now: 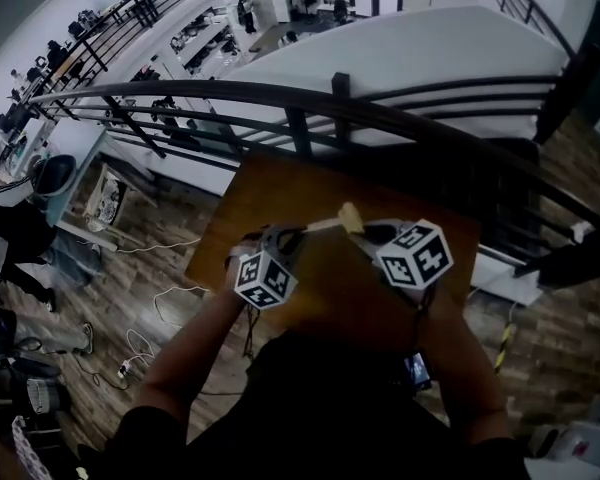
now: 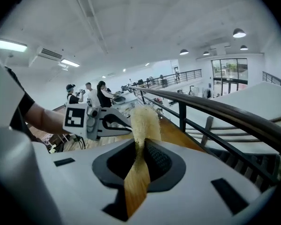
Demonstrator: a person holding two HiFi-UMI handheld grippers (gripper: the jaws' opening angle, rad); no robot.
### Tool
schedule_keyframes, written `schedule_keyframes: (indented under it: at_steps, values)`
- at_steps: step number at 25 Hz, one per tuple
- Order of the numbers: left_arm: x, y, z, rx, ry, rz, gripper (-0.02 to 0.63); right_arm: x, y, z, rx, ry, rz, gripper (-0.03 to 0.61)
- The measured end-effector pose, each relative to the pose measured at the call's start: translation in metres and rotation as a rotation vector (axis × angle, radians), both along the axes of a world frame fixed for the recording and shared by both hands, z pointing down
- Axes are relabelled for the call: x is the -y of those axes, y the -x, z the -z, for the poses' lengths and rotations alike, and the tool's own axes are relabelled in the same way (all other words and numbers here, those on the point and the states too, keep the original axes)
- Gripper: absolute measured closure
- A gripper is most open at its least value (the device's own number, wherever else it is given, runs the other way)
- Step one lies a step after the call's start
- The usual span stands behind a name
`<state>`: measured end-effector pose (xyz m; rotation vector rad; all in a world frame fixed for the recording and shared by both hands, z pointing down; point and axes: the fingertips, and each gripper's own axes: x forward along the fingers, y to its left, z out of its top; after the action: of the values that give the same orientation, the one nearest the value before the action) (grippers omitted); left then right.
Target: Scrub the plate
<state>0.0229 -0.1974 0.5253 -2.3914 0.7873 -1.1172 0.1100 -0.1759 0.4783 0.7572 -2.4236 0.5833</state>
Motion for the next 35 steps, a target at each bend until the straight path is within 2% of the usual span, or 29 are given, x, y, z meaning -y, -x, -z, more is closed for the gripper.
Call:
schedule_keyframes:
  at_steps: [4,6,9,12,15,19,23,26,29,35]
  values:
    - [0.004,-0.008,0.016,0.252,-0.288,-0.131,0.597,-0.002,0.024,0.025,-0.018,-0.010,0.090,0.518]
    - [0.003,-0.013,0.020,0.350,-0.410,-0.209,0.597,-0.001,0.035,0.034,-0.034,-0.012,0.130,0.518]
    - [-0.003,-0.019,0.026,0.447,-0.517,-0.310,0.597,-0.002,0.050,0.039,-0.062,-0.004,0.181,0.518]
    - [-0.009,-0.025,0.041,0.491,-0.618,-0.381,0.597,-0.007,0.060,0.035,-0.063,0.041,0.223,0.519]
    - [-0.021,-0.025,0.045,0.514,-0.676,-0.463,0.597,-0.014,0.050,0.024,-0.075,0.098,0.248,0.520]
    - [-0.036,-0.031,0.044,0.536,-0.717,-0.573,0.595,-0.012,0.016,-0.014,-0.176,0.172,0.250,0.520]
    - [-0.058,-0.040,0.057,0.500,-0.748,-0.640,0.594,-0.008,-0.012,-0.038,-0.218,0.255,0.239,0.520]
    - [-0.073,-0.051,0.064,0.472,-0.769,-0.695,0.594,0.005,-0.020,-0.050,-0.213,0.299,0.217,0.520]
    - [-0.075,-0.062,0.065,0.470,-0.786,-0.731,0.592,0.017,-0.019,-0.054,-0.238,0.306,0.227,0.520]
    - [-0.092,-0.072,0.068,0.447,-0.798,-0.815,0.594,0.021,-0.004,-0.033,-0.273,0.258,0.296,0.520]
